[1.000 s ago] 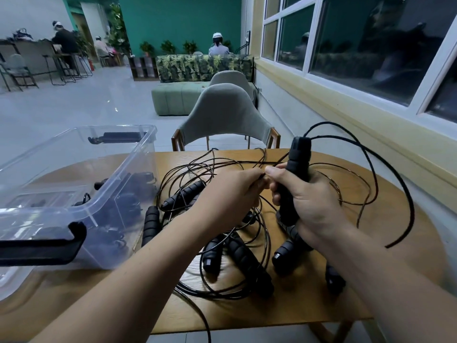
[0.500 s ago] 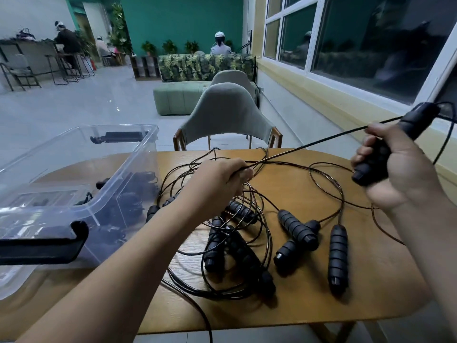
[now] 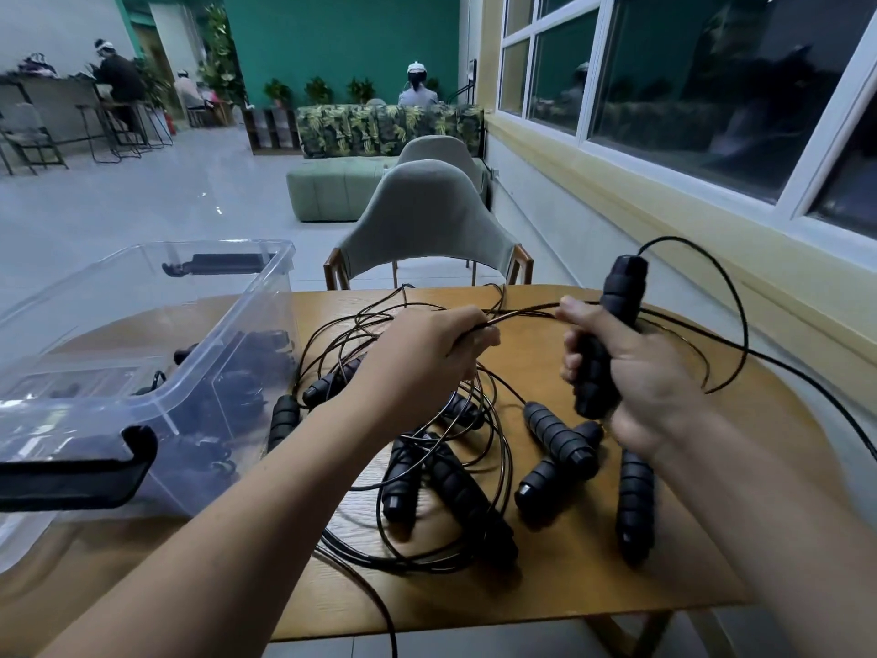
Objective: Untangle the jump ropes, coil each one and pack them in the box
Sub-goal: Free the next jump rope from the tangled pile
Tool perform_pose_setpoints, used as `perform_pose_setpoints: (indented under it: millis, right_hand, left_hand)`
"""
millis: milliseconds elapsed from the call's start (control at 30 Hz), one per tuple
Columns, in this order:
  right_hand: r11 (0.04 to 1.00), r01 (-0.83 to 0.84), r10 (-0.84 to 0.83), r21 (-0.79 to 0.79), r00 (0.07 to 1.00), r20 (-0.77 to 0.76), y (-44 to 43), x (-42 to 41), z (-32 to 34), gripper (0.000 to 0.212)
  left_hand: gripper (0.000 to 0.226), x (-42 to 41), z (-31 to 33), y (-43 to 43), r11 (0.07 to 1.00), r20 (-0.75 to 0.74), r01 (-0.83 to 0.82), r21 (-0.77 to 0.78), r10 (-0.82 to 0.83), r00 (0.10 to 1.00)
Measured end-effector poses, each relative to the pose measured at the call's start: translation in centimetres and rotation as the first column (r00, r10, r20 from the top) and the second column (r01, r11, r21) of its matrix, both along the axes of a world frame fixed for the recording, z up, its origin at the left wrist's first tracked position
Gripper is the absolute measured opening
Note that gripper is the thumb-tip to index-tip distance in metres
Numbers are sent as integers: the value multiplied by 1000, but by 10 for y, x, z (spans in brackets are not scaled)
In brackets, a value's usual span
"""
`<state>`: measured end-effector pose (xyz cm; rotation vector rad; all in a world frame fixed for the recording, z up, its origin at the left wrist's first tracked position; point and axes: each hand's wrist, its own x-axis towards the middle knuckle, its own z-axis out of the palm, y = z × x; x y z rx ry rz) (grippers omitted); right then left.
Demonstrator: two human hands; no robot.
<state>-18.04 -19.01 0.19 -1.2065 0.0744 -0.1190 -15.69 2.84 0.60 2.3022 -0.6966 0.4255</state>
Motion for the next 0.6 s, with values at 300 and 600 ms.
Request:
perform_pose_setpoints:
  millis: [300,600]
  right_hand:
    - [995,-103,103,-15,995,3,40,-9,-12,25]
    - [1000,-10,12,-23,995,99,23,-3,8,11]
  left_hand:
    - [24,-4,-9,-7,996,73,45,80,-51,996]
    - [22,-1,-6,-1,998,28,34,56,-36,999]
